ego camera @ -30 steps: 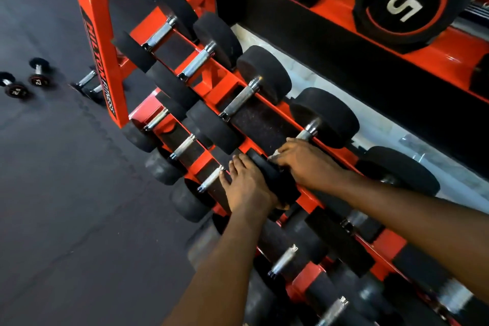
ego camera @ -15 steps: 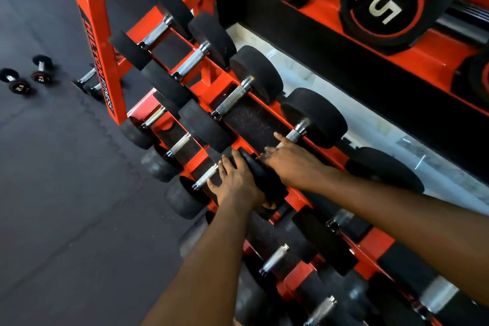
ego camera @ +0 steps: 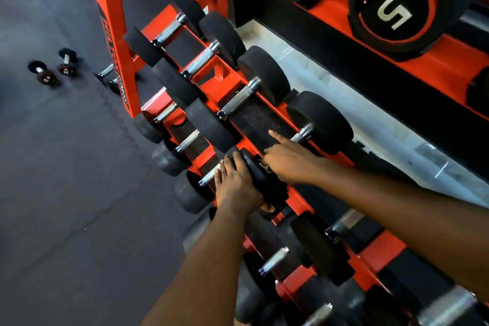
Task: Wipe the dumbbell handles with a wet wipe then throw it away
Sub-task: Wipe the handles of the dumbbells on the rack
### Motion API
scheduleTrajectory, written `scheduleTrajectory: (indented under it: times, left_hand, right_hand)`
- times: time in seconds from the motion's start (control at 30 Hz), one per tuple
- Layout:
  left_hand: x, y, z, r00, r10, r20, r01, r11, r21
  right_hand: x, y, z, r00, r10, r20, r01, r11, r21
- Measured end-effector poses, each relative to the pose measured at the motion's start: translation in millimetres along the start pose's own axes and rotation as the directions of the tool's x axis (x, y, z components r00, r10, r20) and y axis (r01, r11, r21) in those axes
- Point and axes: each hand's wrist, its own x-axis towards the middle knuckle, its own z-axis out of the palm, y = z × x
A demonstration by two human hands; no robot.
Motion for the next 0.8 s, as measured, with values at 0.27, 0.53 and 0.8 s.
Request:
scheduleTrajectory:
  times: [0.27, 0.53, 0.8]
  left_hand:
    - [0, -1, -2, 1.000, 0.005, -0.006, -0.005, 1.000, 0.028]
    - [-1, 4, -3, 1.000, -0.022, 0.014, 0.021, 1.000, 0.021]
    - [-2, 5, -5, 1.000, -0.009, 0.015, 0.009, 1.000, 0.017]
  right_hand:
    - [45, 3, -19, 0.951, 0.074, 0.299, -0.132, 0.975, 0.179]
    - [-1, -3, -6, 1.000, 0.016, -0.026, -0.014, 0.999, 0.050]
    - [42, 5, -17, 0.943, 0.143, 0.300, -0.218, 0.947, 0.235]
